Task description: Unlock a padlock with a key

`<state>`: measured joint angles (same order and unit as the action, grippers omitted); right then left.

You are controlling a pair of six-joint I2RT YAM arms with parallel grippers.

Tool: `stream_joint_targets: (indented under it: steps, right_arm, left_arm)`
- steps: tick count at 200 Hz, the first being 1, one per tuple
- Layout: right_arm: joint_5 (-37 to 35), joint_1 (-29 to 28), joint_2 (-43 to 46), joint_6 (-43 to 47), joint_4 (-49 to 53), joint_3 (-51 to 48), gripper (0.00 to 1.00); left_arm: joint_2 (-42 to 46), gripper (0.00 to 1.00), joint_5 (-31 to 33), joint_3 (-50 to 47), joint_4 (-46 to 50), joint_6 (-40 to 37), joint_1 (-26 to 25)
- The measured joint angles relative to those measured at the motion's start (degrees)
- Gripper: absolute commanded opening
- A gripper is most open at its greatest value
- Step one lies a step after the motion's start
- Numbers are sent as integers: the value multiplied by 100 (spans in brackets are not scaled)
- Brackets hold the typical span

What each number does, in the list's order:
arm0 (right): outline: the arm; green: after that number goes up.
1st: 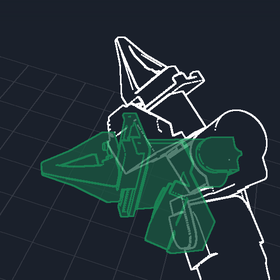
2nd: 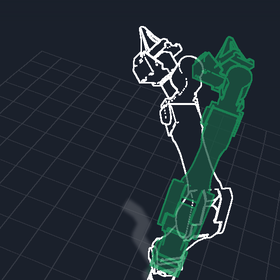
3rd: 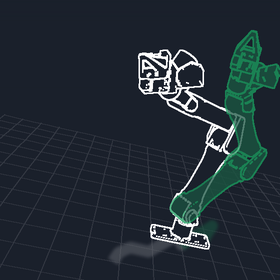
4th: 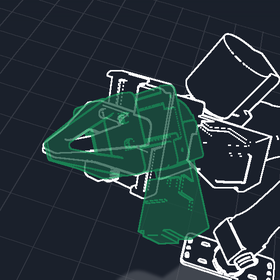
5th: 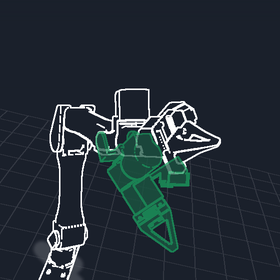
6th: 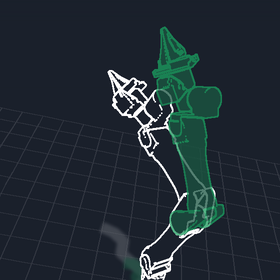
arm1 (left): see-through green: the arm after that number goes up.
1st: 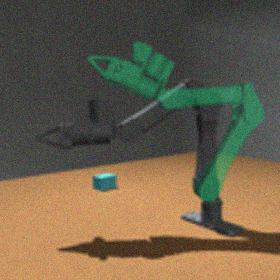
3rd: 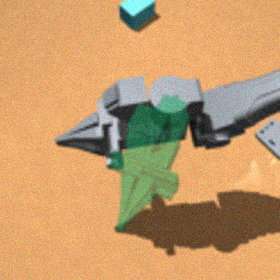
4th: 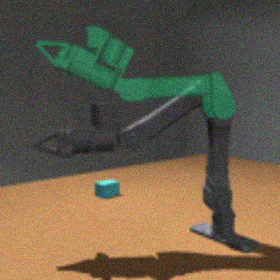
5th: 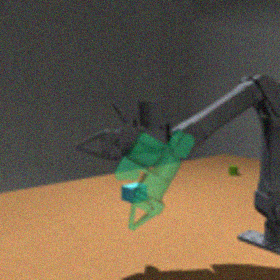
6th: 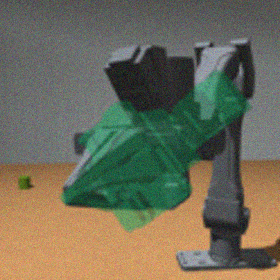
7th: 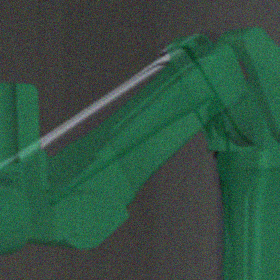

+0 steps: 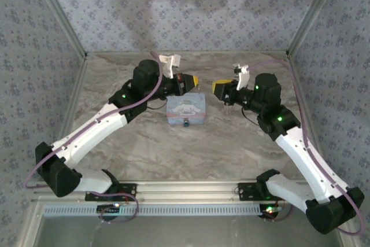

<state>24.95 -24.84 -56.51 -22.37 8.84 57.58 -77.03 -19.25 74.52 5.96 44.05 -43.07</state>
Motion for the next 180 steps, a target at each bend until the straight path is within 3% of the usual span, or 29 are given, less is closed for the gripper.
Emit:
stream_joint_targets:
  steps: [32,71,101,160,180]
  right_arm:
    - [837,39,-133,-452,-538,-188,29]
    - [1355,79,-214,-929,-1213,-280,33]
    - [1473,98,-243,-1078,-1419,-306,27]
    - [1486,-24,-264,-920,-1322,-269,24]
    - [1497,-70,-289,-866,-1320,-247,16]
  left_arm:
    - [0,0,-219,0,-199,98,42]
    - [0,0,-466,-22,-494,186,44]
    - [11,0,-610,-98,-634,208,42]
    - [13,0,-802,-177,-785,251,44]
    - [13,0,-826,-190,-813,254,42]
